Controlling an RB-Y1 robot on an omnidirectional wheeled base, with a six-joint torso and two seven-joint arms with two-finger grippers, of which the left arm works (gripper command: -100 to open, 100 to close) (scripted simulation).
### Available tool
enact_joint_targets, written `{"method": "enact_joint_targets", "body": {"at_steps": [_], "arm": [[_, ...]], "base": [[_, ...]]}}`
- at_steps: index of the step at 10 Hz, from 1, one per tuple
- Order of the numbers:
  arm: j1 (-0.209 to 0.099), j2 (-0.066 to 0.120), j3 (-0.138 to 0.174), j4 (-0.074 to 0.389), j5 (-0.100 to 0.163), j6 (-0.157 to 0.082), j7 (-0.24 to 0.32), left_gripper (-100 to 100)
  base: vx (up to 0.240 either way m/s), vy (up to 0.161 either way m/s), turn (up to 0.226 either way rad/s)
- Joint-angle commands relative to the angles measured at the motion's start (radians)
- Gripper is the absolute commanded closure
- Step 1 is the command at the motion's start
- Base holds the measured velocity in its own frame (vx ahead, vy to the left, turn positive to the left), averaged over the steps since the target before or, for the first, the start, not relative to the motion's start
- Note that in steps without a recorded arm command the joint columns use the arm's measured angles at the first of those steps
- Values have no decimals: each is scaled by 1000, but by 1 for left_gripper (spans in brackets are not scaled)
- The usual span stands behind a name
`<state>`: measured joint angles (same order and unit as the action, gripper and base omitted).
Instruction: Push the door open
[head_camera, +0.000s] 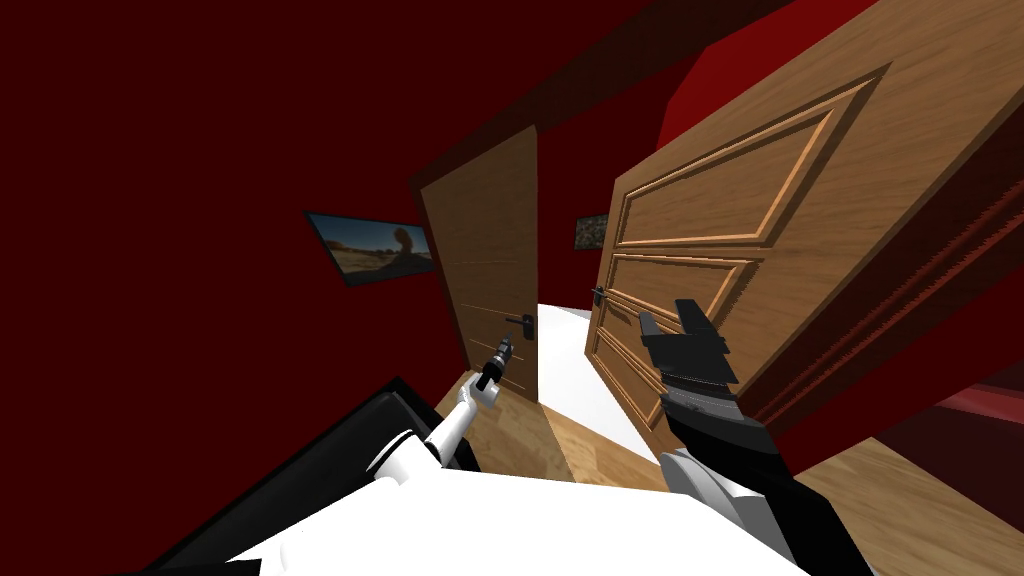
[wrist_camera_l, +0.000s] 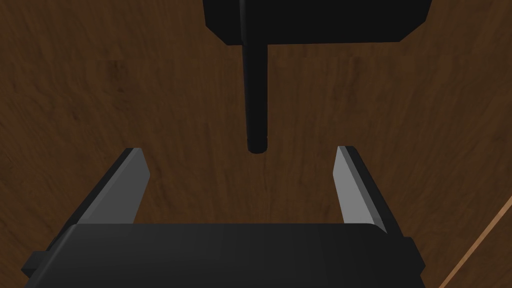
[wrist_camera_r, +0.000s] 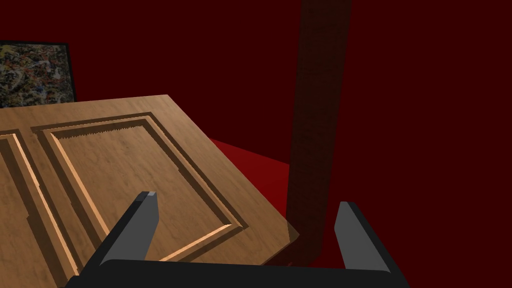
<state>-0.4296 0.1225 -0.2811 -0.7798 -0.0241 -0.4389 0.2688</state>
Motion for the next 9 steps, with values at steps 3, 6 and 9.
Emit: {"method": "enact_joint_targets", "body": {"at_steps": [3, 6, 9], "arm": [[-1, 3, -4, 1, 0, -2, 5, -100], [-1, 3, -4, 1, 0, -2, 5, -100], [-1, 3, -4, 1, 0, -2, 5, -100]], "base": [[6, -6, 19], [-2, 2, -5], [1, 0, -3]]}}
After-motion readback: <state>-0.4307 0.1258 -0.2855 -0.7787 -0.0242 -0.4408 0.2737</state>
